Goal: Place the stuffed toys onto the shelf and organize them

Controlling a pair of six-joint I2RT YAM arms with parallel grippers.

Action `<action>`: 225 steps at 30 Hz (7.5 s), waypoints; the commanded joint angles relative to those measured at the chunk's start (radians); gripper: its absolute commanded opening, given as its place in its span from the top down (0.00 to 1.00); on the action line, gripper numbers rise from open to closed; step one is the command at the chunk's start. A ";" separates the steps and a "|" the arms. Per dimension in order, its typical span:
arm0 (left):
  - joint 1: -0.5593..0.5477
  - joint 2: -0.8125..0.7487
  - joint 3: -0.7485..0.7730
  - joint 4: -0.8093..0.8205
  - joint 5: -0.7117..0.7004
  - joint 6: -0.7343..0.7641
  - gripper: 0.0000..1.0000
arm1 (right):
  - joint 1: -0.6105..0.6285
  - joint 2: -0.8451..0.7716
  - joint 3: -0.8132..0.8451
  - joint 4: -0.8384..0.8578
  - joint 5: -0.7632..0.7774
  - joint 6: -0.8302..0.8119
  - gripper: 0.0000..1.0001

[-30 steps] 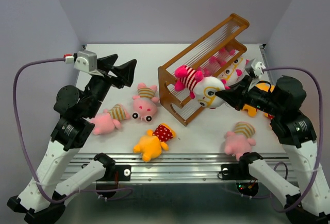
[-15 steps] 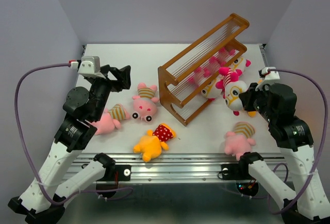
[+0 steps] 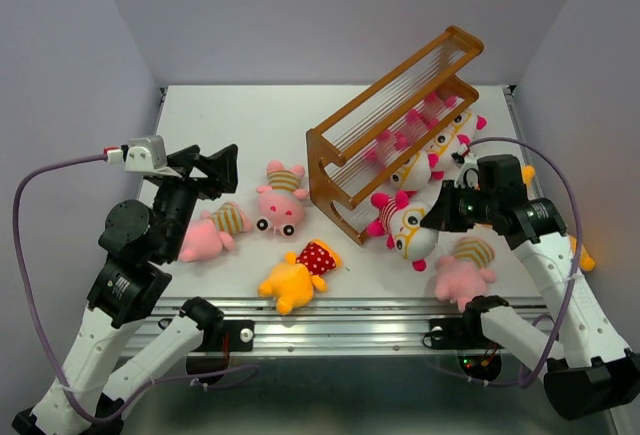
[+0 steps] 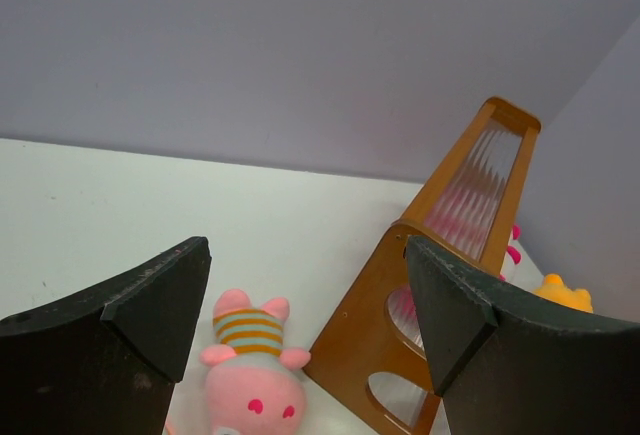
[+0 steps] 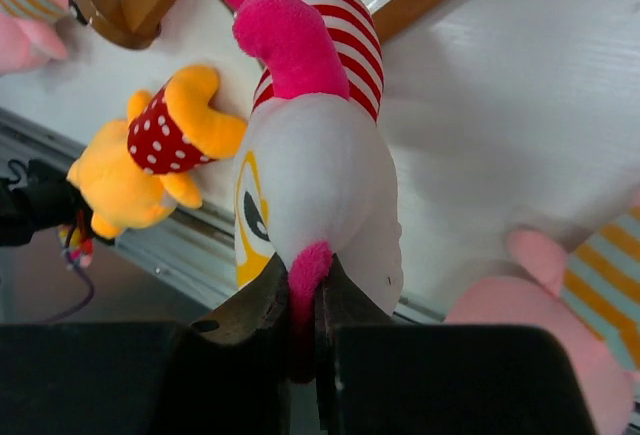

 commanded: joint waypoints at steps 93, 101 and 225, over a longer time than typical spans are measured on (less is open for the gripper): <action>0.010 0.202 -0.099 -0.266 0.072 -0.429 0.12 | 0.029 0.098 -0.085 0.415 -0.255 -0.479 0.10; 0.126 0.389 -0.196 -0.147 0.256 -0.437 0.13 | 0.029 0.100 -0.047 0.361 -0.273 -0.482 0.09; 0.176 0.304 0.141 0.055 0.095 -0.259 0.14 | -0.715 0.469 0.565 0.586 -0.177 -0.002 0.99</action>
